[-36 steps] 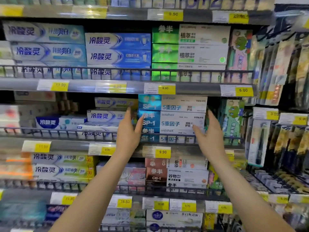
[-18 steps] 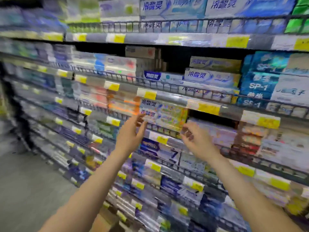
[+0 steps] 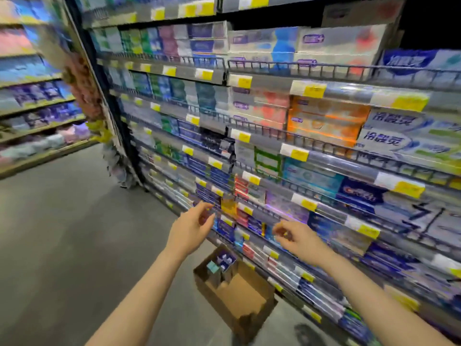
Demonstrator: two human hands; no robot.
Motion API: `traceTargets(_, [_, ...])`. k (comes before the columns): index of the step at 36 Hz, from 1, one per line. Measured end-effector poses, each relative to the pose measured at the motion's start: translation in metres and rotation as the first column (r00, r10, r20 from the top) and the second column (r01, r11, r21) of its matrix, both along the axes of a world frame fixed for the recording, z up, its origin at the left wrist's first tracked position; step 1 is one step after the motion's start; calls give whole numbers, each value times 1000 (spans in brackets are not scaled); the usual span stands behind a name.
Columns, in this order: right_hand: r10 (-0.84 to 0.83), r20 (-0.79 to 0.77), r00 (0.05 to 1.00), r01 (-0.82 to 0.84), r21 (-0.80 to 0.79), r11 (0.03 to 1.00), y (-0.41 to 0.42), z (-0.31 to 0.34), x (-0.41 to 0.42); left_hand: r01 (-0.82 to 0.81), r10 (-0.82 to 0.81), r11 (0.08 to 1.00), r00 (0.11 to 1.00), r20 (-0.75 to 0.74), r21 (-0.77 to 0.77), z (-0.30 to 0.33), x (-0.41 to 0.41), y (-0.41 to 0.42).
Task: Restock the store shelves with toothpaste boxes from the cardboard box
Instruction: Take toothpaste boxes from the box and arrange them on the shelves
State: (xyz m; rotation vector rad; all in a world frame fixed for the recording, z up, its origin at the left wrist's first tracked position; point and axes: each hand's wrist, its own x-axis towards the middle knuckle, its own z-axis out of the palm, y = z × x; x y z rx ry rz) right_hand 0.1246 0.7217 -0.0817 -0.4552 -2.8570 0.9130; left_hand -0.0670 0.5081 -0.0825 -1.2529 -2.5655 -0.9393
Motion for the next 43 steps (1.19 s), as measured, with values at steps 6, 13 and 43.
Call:
traceTargets(6, [-35, 147, 989, 47, -77, 996, 6, -50, -50, 6, 4, 997, 993, 117, -81, -46, -63, 5])
traceTargets(13, [-153, 230, 961, 195, -171, 966, 27, -127, -123, 107, -38, 961, 965, 260, -256, -116, -145, 36])
traceTargets(43, [-480, 585, 653, 750, -416, 514, -35, -250, -349, 600, -379, 754, 730, 569, -267, -305, -405, 103])
